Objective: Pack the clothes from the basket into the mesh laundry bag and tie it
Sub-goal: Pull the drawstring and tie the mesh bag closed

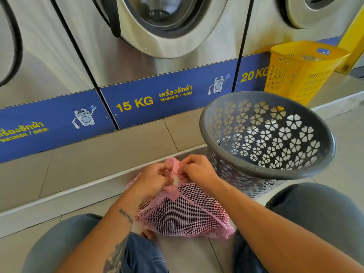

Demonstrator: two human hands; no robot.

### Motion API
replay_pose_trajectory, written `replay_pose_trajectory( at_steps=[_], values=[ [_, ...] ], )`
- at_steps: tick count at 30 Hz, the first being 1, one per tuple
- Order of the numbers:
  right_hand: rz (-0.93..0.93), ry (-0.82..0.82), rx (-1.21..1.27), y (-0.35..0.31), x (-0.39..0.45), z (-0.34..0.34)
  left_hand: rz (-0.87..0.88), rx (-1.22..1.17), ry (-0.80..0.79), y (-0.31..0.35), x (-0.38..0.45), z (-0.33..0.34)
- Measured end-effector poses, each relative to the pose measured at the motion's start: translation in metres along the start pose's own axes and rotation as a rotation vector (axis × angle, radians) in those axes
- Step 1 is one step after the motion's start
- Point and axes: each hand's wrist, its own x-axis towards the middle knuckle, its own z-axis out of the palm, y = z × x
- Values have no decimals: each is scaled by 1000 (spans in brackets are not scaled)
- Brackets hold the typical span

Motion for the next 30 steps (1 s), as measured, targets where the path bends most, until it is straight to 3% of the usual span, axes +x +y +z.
replay_pose_trajectory(
  at_steps=[4, 8, 13, 21, 30],
  values=[
    [41, -42, 5, 1, 2, -4, -16, -82, 62, -4, 7, 1],
    [8, -19, -4, 0, 2, -3, -46, -177, 1, -4, 10, 3],
    [-47, -41, -65, 0, 1, 2, -221, -370, -37, -2, 14, 9],
    [-131, -69, -244, 10, 4, 7, -221, -397, 121, -1, 24, 11],
    [-283, -17, -504, 9, 4, 11, -220, -344, 97, -6, 28, 8]
  ],
)
